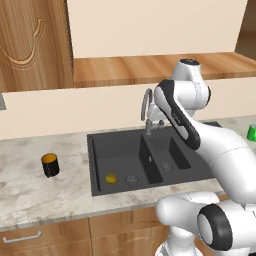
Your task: Clear the mugs and bowl far away from the sink.
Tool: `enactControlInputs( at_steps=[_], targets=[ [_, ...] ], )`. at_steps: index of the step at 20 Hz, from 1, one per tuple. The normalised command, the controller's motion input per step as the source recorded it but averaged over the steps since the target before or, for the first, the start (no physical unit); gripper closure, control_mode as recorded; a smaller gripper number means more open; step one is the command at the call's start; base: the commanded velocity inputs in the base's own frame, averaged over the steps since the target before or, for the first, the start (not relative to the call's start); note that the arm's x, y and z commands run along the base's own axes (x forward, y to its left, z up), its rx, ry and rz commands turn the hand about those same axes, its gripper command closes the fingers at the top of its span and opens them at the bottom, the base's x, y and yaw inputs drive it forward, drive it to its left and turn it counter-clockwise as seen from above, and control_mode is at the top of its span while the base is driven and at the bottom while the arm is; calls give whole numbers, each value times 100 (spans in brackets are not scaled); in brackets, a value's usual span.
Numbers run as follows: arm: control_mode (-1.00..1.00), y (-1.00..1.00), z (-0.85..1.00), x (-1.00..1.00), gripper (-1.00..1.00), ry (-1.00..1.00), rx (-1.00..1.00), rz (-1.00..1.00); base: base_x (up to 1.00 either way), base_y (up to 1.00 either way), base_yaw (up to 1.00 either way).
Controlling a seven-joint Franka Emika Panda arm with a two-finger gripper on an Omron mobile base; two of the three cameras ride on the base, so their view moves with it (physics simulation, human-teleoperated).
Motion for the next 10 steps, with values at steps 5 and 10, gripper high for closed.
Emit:
enactControlInputs(
  at_steps=[5,10],
  targets=[
    [-100,0,2,-34,-100,-10,0,0,0,0,0],
    [-100,0,14,-63,-100,-17,-1,0,0,0,0]
  ],
)
